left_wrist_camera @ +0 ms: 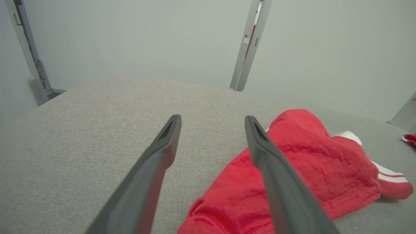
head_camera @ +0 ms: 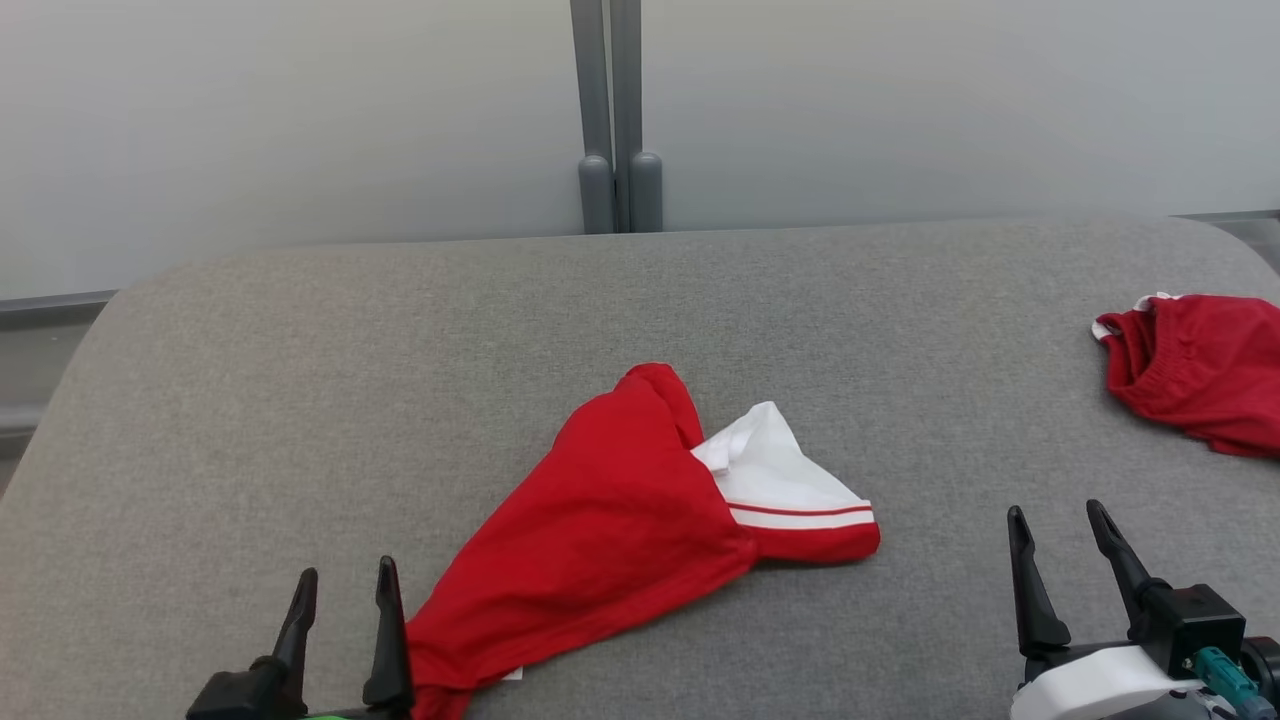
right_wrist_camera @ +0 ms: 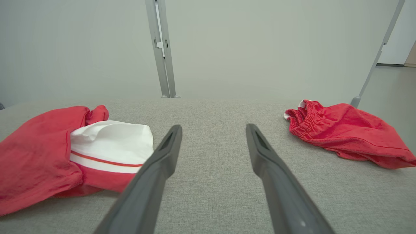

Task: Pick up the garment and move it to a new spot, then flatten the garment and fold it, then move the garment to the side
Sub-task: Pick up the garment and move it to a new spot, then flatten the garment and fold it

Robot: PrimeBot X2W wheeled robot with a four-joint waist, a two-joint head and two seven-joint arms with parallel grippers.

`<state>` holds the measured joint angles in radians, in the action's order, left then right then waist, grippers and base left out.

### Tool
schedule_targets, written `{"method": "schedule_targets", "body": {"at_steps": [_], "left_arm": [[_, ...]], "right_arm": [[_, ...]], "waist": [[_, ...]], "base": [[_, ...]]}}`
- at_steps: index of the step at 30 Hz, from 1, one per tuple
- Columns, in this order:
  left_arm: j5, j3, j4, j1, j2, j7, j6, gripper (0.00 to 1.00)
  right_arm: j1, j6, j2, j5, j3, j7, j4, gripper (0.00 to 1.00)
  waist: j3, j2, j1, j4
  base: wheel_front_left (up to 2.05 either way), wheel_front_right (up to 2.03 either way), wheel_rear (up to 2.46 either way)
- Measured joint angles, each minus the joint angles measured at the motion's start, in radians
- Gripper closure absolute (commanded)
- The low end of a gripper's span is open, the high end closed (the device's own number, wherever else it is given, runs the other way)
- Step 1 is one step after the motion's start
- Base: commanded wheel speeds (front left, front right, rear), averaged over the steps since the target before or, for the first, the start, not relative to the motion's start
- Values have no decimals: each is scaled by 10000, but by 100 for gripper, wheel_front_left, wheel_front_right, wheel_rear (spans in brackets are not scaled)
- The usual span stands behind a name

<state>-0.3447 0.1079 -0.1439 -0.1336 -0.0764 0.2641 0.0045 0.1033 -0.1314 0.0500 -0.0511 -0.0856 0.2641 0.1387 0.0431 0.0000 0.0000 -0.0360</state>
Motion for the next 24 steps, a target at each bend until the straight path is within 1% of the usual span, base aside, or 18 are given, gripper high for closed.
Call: {"method": "schedule_targets", "body": {"at_steps": [3,5,9,13,16,18,20,24], "left_arm": [[637,198,67,-1,84,0,-244,0],[874,328,40,2,171,0,-372,0],[1279,993,-276,168,221,0,-704,0],[1417,2002,-945,842,249,0,-970,0],[1147,3099,-1561,1639,253,0,-1085,0],[955,3893,-2107,2295,272,-96,-1103,0],[742,4470,-2610,2868,276,-364,-1068,0],[299,5292,-3532,3957,280,-671,-648,0]], "right_arm": [[0,0,0,23,13,0,-25,0],[0,0,-2,23,-2,0,-40,0],[5,0,0,23,-23,0,-63,0],[4,0,0,23,58,0,-67,0],[-19,0,2,21,73,0,-71,0],[-75,0,0,21,130,0,-67,0],[-130,0,4,4,209,0,-48,0],[-438,0,2,-102,318,0,-52,0]], "waist": [[13,0,0,178],[19,0,0,309],[5,0,0,584],[-98,0,0,846],[-247,0,0,1010],[-363,0,0,1138],[-462,0,0,1275],[-750,0,0,1600]], "base": [[0,0,0],[0,0,0],[0,0,0],[0,0,0],[0,0,0],[0,0,0],[0,0,0],[0,0,0]]}}
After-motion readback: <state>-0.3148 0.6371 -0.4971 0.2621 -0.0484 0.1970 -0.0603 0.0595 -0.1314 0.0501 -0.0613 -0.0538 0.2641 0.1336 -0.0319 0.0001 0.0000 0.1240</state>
